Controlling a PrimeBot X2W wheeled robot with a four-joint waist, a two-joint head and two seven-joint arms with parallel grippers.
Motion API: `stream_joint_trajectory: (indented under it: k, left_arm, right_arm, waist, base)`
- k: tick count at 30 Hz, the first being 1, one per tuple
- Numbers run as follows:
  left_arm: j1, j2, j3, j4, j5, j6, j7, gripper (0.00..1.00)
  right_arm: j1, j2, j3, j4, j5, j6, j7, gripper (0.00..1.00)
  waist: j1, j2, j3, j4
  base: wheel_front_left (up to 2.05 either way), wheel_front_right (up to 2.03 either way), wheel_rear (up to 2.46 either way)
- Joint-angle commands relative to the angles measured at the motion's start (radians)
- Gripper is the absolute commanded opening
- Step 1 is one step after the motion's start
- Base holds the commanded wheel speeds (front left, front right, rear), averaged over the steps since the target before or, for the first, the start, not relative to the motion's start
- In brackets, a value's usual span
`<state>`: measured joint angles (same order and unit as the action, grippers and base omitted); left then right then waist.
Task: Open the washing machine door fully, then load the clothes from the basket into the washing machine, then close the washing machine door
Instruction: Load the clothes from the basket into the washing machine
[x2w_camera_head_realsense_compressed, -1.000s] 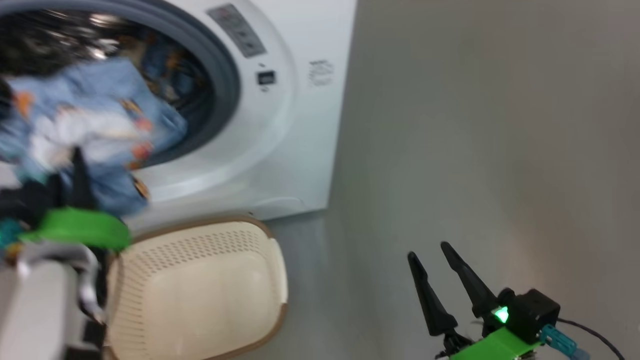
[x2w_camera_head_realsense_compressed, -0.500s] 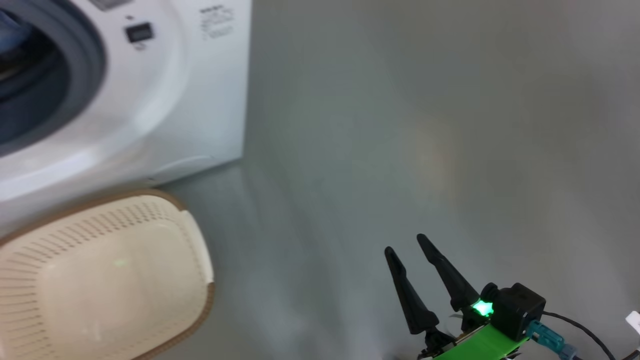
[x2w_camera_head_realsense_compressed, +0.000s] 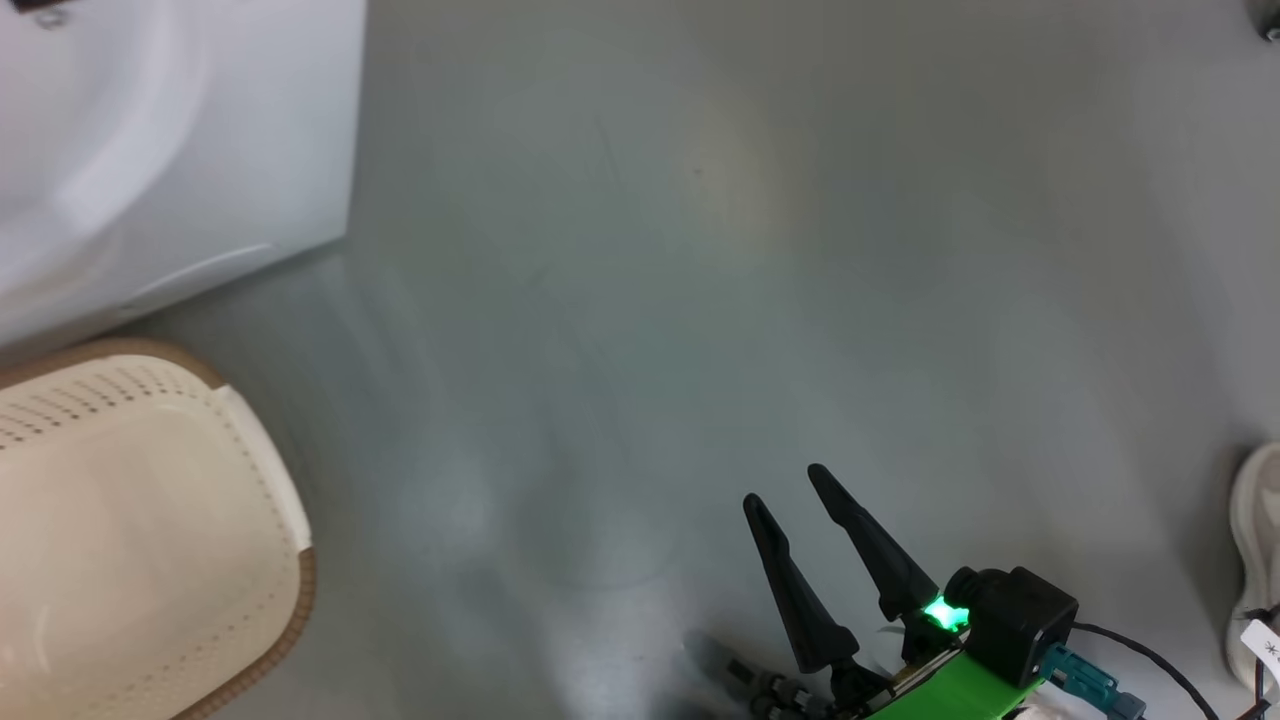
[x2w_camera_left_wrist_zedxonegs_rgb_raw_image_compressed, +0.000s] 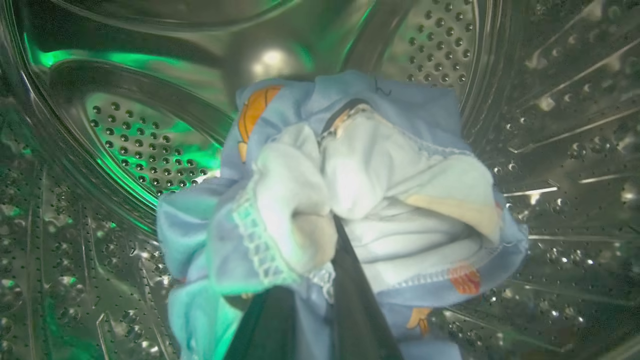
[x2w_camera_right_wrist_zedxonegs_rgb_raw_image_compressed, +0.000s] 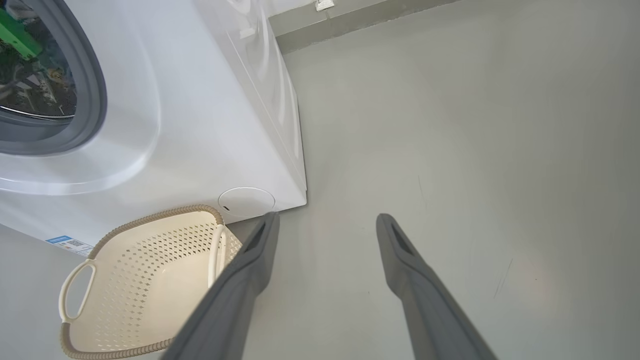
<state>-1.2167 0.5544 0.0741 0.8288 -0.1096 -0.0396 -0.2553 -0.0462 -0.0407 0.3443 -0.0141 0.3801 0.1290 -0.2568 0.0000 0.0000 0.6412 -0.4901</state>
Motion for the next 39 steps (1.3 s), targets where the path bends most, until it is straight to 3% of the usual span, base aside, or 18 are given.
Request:
stream_joint_trajectory:
  k: [1,3,4,6,7,8,11,14,23,28,39]
  left_arm:
    - [-0.024,0.068,0.022,-0.043,0.011,0.013,-0.006,0.00]
    - [-0.025,0.074,0.023,-0.034,0.015,0.021,-0.006,0.00]
    - [-0.025,0.076,0.019,-0.023,0.021,0.022,-0.006,0.08]
    - [-0.031,0.076,0.007,0.015,0.031,0.027,-0.006,0.43]
    - [-0.035,0.074,-0.001,0.042,0.036,0.027,-0.005,0.67]
    - [-0.038,0.072,-0.015,0.076,0.044,0.023,0.013,1.00]
    - [-0.066,0.060,-0.039,0.162,0.053,0.018,0.086,1.00]
    - [-0.089,0.049,-0.046,0.186,0.052,0.021,0.089,1.00]
    - [-0.080,-0.018,-0.036,0.244,0.008,0.037,0.013,1.00]
    - [-0.016,-0.068,-0.010,0.255,-0.040,0.021,-0.004,1.00]
    - [0.207,-0.187,0.029,0.121,-0.073,0.078,-0.006,1.00]
  right_arm:
    - [0.010,-0.009,0.024,-0.025,0.002,0.002,-0.005,1.00]
    - [0.014,-0.009,0.023,-0.025,0.000,0.002,-0.005,1.00]
    - [0.017,-0.009,0.023,-0.024,0.000,0.002,-0.005,1.00]
    - [0.019,-0.009,0.025,-0.021,0.000,0.002,-0.005,1.00]
    - [0.020,-0.009,0.026,-0.020,0.001,0.002,-0.005,1.00]
    - [0.021,-0.009,0.026,-0.018,0.001,0.002,-0.005,1.00]
    - [0.018,-0.009,0.025,-0.013,0.002,0.002,-0.005,1.00]
    - [0.016,-0.009,0.022,-0.010,0.001,0.002,-0.005,1.00]
    - [0.009,-0.009,-0.007,0.006,-0.003,0.002,-0.005,1.00]
    - [-0.002,-0.009,-0.015,0.022,-0.013,0.002,-0.005,1.00]
    - [-0.025,-0.009,-0.042,0.065,-0.045,0.002,-0.005,1.00]
  waist:
    - [0.0000,0.0000,0.037,-0.032]
    - [0.0000,0.0000,0.038,-0.031]
    - [0.0000,0.0000,0.037,-0.030]
    - [0.0000,0.0000,0.034,-0.025]
    - [0.0000,0.0000,0.030,-0.021]
    - [0.0000,0.0000,0.024,-0.017]
    - [0.0000,0.0000,0.010,-0.006]
    - [0.0000,0.0000,0.002,0.001]
    - [0.0000,0.0000,-0.067,0.045]
    - [0.0000,0.0000,-0.125,0.078]
    - [0.0000,0.0000,-0.267,0.161]
  base:
    - [0.00,0.00,0.00]
    - [0.00,0.00,0.00]
    - [0.00,0.00,0.00]
    - [0.00,0.00,0.00]
    - [0.00,0.00,0.00]
    - [0.00,0.00,0.00]
    - [0.00,0.00,0.00]
    - [0.00,0.00,0.00]
    - [0.00,0.00,0.00]
    - [0.00,0.00,0.00]
    - [0.00,0.00,0.00]
